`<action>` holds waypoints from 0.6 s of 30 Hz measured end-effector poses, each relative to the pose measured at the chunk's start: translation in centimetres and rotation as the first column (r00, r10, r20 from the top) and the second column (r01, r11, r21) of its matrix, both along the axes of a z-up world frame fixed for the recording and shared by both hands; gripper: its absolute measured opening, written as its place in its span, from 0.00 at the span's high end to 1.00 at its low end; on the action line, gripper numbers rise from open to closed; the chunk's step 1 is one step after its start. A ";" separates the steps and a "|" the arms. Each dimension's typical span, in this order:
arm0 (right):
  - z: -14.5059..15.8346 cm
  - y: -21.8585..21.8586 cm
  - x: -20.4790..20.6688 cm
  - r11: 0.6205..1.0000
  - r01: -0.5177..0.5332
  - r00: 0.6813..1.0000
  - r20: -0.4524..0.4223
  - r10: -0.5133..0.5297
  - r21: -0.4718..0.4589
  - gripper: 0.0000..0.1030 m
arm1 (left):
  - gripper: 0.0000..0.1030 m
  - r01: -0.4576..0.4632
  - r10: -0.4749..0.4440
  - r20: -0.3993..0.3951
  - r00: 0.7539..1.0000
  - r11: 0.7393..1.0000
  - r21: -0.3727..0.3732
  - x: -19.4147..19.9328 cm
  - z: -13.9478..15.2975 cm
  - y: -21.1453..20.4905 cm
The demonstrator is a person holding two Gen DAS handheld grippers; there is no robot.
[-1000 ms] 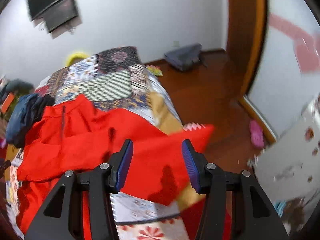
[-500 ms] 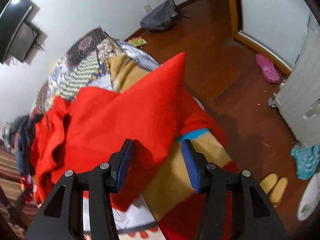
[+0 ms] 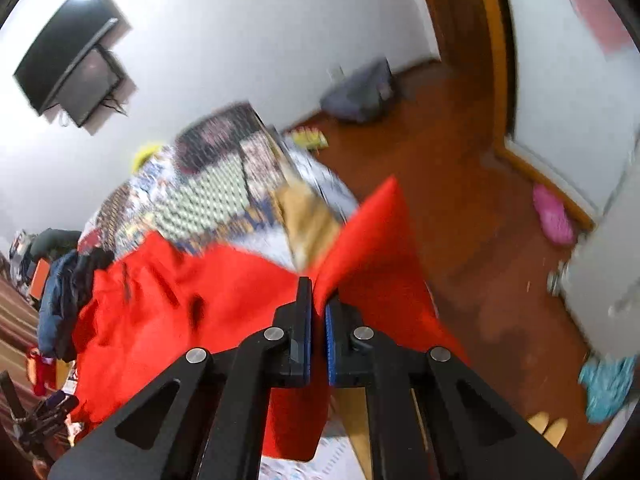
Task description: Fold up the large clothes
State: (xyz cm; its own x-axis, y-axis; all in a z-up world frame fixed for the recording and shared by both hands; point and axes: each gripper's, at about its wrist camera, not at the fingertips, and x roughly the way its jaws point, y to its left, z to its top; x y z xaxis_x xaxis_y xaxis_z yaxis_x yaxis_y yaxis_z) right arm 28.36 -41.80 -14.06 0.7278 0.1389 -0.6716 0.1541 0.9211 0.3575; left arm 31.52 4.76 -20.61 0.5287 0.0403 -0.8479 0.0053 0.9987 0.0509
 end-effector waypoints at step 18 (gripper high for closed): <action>5.0 15.3 1.2 0.921 -0.341 0.928 0.092 0.362 -0.188 0.96 | 0.21 -0.036 0.037 0.012 0.999 0.999 -0.040 -2.0 0.4 2.7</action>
